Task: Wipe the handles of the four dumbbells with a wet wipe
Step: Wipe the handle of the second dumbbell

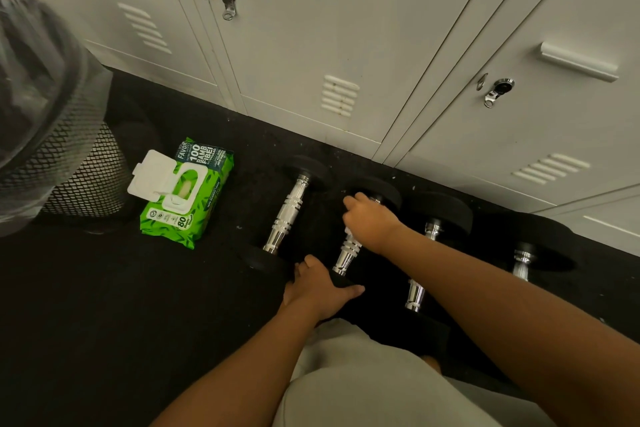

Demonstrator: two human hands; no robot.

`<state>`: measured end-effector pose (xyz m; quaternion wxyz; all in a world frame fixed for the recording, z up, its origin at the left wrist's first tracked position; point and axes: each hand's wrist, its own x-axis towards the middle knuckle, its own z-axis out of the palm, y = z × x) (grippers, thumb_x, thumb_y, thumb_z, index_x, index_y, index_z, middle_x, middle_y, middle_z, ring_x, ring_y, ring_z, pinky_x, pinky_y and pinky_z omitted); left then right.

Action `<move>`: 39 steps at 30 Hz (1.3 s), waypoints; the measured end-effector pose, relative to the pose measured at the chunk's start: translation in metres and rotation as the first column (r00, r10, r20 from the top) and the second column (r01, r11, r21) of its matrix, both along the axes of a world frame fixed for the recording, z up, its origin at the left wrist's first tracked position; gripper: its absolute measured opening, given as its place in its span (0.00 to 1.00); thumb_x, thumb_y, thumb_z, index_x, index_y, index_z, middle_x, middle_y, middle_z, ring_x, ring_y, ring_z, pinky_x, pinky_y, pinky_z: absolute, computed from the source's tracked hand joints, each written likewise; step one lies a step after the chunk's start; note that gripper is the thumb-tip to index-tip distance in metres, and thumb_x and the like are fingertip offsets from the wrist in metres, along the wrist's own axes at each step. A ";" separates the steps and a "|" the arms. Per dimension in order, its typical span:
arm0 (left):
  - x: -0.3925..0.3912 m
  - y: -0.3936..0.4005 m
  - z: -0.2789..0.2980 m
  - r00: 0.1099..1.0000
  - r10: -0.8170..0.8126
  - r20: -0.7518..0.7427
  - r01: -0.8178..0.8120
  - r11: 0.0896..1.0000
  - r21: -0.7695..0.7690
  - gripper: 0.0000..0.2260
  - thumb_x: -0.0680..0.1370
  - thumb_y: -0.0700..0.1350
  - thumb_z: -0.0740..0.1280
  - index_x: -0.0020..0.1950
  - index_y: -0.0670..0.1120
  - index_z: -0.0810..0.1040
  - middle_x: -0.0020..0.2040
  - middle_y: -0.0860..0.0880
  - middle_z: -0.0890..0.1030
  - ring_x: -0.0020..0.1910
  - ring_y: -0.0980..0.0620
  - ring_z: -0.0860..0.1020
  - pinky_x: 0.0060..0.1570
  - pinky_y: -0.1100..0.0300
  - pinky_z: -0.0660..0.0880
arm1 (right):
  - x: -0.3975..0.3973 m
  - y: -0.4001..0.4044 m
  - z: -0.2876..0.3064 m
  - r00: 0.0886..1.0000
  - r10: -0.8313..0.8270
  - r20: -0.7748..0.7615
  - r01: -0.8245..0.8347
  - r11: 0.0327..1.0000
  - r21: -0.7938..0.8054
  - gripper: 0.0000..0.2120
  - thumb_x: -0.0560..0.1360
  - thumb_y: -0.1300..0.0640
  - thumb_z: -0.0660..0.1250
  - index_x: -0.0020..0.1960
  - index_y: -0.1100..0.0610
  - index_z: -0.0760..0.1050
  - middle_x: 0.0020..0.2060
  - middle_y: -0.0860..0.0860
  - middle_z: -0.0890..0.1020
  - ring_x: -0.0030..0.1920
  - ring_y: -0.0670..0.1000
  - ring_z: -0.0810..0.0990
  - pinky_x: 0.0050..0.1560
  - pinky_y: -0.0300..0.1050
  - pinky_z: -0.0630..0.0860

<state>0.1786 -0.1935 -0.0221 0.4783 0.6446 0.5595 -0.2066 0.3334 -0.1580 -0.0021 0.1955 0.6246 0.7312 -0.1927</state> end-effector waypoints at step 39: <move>0.000 -0.001 0.000 1.000 -0.008 -0.019 0.008 1.000 0.029 0.45 0.65 0.68 0.71 0.71 0.43 0.57 0.71 0.44 0.64 0.68 0.45 0.68 0.63 0.49 0.70 | -0.003 -0.004 0.005 0.996 -0.040 0.074 0.039 0.999 0.025 0.13 0.78 0.61 0.60 0.62 0.62 0.72 0.62 0.60 0.72 0.65 0.58 0.67 0.64 0.50 0.69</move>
